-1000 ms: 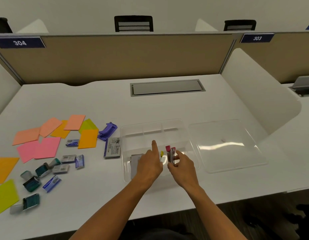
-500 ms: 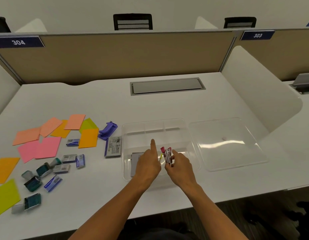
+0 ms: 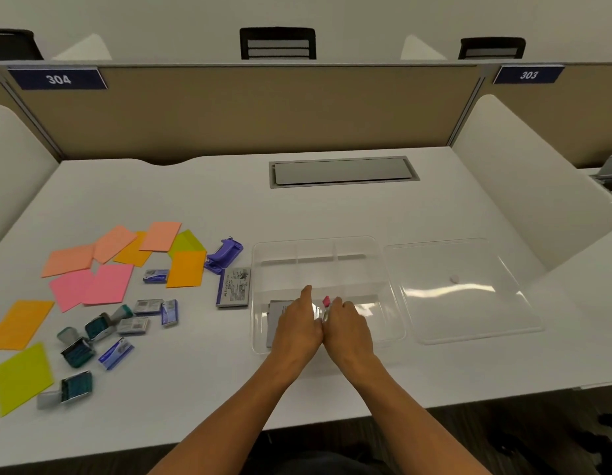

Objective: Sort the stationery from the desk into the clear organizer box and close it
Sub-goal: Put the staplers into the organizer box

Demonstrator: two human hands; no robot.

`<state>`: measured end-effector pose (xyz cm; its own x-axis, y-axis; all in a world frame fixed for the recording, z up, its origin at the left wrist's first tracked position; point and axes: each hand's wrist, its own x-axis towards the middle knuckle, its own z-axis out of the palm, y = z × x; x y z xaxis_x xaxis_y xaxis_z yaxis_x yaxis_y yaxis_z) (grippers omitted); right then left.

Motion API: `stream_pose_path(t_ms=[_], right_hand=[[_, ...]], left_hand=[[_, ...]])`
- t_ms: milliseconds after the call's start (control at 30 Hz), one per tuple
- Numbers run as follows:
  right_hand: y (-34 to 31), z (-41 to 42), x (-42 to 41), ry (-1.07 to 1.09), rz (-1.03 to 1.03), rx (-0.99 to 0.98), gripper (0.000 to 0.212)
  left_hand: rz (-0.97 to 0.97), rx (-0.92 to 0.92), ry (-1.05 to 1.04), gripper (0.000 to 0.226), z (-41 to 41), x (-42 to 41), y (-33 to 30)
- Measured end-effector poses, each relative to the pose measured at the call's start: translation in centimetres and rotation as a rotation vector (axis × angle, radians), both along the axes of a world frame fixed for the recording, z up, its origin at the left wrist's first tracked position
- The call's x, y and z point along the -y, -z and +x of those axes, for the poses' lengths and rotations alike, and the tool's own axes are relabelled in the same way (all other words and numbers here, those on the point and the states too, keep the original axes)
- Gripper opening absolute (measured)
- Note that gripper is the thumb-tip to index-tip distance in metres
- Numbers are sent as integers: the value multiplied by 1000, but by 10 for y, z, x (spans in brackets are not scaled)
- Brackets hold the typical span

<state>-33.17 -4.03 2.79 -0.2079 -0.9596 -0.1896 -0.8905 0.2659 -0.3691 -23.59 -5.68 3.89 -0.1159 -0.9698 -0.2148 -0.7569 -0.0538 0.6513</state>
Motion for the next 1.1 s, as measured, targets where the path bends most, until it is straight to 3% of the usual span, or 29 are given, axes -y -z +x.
stream_pose_path(t_ms=[200, 400, 533, 700, 867, 1100], right_hand=[[0, 7, 2, -39, 11, -66, 43], [2, 10, 2, -64, 66, -62, 19], [-1, 7, 1, -91, 47, -49, 30], [-8, 5, 2, -133, -18, -71, 51], [-14, 6, 7, -135, -66, 80, 67], [-21, 22, 16, -152, -186, 351, 53]], left_hand=[[16, 18, 15, 74, 1, 1, 0], [13, 20, 14, 71, 3, 2, 4], [8, 12, 32, 71, 6, 2, 4], [-9, -125, 30, 69, 11, 0, 2], [-89, -181, 25, 66, 25, 2, 1], [-169, -125, -45, 64, 47, 3, -2]])
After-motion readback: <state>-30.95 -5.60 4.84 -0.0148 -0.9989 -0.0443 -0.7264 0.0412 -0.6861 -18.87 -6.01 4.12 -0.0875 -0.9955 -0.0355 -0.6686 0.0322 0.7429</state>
